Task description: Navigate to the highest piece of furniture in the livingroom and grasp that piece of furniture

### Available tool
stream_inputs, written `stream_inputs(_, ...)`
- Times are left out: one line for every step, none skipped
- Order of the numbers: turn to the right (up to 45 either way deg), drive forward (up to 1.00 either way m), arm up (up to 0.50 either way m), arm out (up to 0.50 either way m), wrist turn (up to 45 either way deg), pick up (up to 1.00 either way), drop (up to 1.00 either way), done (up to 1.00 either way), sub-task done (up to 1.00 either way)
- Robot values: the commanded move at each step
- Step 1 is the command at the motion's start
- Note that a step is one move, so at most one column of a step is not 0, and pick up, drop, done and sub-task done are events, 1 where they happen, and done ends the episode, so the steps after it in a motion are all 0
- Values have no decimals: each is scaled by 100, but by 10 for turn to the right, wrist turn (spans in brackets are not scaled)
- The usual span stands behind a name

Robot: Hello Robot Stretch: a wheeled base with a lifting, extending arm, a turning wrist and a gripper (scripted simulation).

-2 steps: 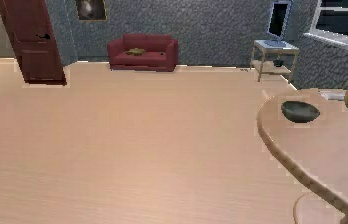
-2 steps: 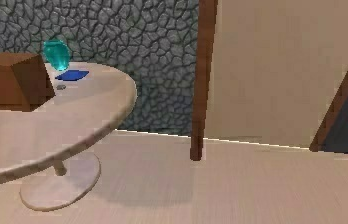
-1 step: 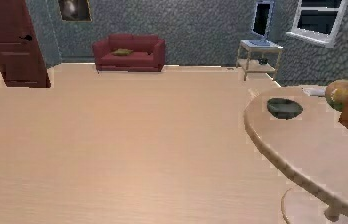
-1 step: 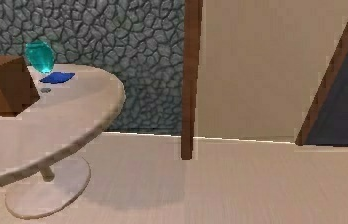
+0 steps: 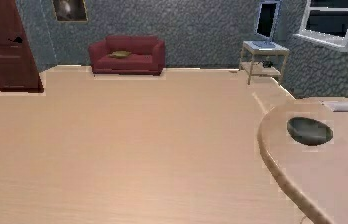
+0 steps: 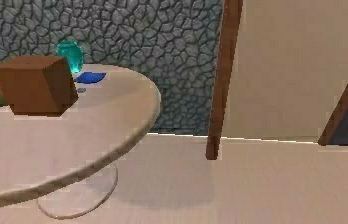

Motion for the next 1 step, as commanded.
stream_inputs(-210,0,0,0,0,0,0,0,0)
